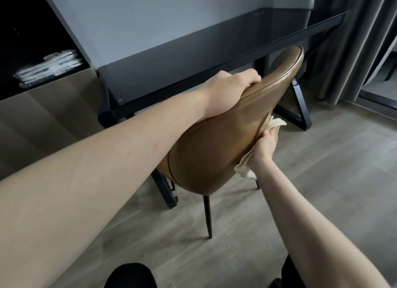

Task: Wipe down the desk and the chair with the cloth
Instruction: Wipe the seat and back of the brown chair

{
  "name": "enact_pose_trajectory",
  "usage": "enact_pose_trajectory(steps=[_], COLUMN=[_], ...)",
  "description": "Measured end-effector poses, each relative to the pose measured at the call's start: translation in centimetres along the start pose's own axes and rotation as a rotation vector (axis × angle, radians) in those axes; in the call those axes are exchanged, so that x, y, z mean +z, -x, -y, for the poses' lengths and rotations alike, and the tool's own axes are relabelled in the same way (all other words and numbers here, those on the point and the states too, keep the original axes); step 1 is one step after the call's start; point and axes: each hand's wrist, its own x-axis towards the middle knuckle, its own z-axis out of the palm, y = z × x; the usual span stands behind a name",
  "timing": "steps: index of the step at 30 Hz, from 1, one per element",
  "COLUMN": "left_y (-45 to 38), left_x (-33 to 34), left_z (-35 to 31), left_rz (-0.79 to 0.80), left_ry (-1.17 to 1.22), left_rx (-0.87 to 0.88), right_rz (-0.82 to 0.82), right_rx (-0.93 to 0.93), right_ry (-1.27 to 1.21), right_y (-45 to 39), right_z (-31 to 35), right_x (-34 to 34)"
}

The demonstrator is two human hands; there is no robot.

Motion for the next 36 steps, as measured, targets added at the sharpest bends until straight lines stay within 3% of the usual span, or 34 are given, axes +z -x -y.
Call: enact_pose_trajectory(steps=[4,10,19,28,33,36], left_y=[-0.2,0.3,1.1,0.4,-0.4,-0.5], left_x=[0.0,0.0,0.1,0.1,0.0,0.1], left_z=[-0.1,-0.4,-0.7,-0.4,0.1,0.1], left_rz=[-0.002,-0.015,-0.029,-0.007,-0.013,-0.018], left_ry=[0.023,0.006,0.011,0.028,0.026,0.029], left_rx=[-0.006,-0.010,-0.014,-0.021,0.000,0.006], right_rz=[0.049,0.049,0.255,-0.029,0.056,0.012], right_rx=[0.031,0.031,0.019,0.191,0.154,0.140], right_ry=[0.110,0.028,0.054,-0.090,-0.078,-0.018], right_y=[-0.1,6.5,15.8,4.7,-2.3,-3.3], right_z=[0.2,-0.6,-3.9,0.0,-0.5,-2.3], right_x=[-0.9,0.0,0.5,0.3,-1.1,-1.2])
